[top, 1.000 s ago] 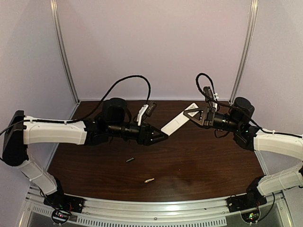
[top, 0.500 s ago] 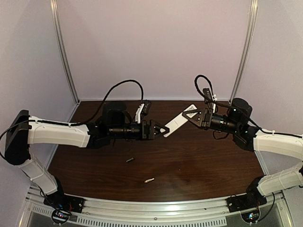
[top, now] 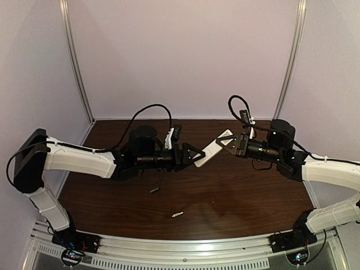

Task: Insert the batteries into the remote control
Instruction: Remove the battery cover from the remote control.

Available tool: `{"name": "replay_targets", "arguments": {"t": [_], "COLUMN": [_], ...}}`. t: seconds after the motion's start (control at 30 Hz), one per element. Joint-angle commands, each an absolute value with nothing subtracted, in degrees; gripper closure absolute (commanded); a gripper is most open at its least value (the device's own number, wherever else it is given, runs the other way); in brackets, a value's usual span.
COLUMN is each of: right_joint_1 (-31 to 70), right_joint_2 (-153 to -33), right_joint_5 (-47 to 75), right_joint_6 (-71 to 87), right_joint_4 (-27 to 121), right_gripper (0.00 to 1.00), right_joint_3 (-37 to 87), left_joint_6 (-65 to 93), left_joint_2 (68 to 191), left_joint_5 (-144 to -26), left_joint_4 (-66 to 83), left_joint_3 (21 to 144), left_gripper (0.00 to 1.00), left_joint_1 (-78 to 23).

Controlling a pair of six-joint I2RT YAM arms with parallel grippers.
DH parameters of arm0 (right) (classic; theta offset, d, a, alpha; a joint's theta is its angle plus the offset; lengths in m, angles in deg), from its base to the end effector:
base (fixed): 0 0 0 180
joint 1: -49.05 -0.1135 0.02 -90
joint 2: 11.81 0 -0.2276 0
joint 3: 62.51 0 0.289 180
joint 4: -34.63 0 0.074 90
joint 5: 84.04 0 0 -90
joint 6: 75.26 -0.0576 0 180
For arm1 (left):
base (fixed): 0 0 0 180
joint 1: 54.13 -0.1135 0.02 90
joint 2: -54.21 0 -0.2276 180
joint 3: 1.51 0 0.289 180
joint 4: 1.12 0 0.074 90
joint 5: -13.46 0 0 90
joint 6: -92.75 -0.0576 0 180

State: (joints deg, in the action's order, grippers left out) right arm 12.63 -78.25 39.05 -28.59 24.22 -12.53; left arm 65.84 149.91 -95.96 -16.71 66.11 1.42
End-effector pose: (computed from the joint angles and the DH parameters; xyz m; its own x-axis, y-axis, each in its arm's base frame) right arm 0.2451 0.2199 0.2274 -0.7028 0.1959 -0.6839 -0.6214 0.2989 0.7242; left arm 0.2234 -0.3595 0.1762 -0.9126 -0.1563 -0.3778 0.3260 0.2793 -0.9032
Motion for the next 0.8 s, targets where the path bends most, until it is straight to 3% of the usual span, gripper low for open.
{"name": "replay_targets", "arguments": {"t": [0.0, 0.1, 0.4, 0.6, 0.77], "right_joint_1": [11.88, 11.55, 10.93, 10.39, 10.2], "right_joint_2": [-77.37, -77.47, -78.12, -78.68, -78.28], "right_joint_5": [36.59, 36.15, 36.04, 35.87, 35.46], "right_joint_6": [-26.59, -26.32, -26.22, -26.13, -26.04], "right_joint_4": [24.55, 24.48, 24.43, 23.97, 24.05], "right_gripper": [1.0, 1.0, 1.0, 1.0, 1.0], "right_joint_3": [-11.76, -11.77, -11.33, -11.42, -11.26], "left_joint_6": [68.44, 68.81, 69.19, 70.51, 71.02], "left_joint_2": [151.41, 152.58, 154.05, 154.45, 154.75], "left_joint_5": [-94.99, -95.21, -93.99, -93.48, -93.0], "left_joint_4": [-22.49, -22.35, -21.31, -22.54, -21.2], "left_joint_3": [67.26, 68.21, 69.47, 69.35, 69.1], "left_gripper": [0.22, 0.18, 0.2, 0.15, 0.24], "left_joint_1": [1.84, 2.03, 2.33, 2.35, 2.36]}}
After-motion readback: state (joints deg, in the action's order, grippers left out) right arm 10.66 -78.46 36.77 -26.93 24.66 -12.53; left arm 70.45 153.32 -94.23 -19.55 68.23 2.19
